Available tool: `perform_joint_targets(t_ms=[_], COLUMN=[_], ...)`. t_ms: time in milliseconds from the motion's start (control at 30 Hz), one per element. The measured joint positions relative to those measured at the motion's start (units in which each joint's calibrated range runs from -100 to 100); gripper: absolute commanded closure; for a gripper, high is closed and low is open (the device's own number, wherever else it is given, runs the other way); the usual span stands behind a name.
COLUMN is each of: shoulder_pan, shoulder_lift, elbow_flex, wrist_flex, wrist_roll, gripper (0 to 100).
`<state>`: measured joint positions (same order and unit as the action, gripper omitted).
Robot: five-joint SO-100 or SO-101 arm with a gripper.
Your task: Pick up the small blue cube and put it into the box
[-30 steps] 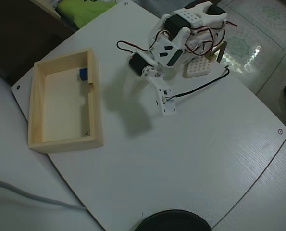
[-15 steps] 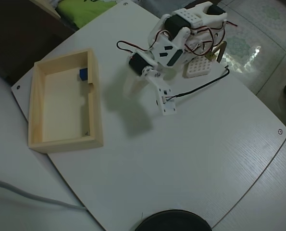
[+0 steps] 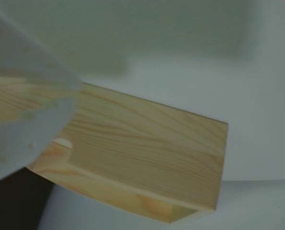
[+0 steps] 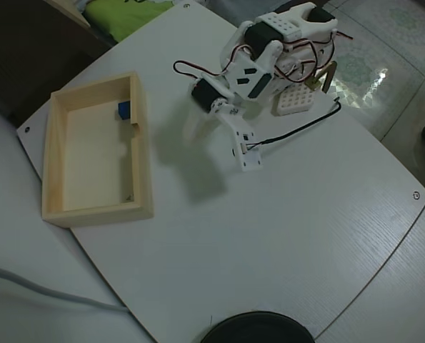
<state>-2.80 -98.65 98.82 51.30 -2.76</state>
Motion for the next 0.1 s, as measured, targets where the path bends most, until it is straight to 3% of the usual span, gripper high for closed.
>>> perform_joint_targets(t_ms=[100], shoulder_pan=[0.0], shoulder_lift=[0.0], elbow_flex=[0.0], wrist_flex=[0.0], wrist_roll=[0.0], gripper=[99])
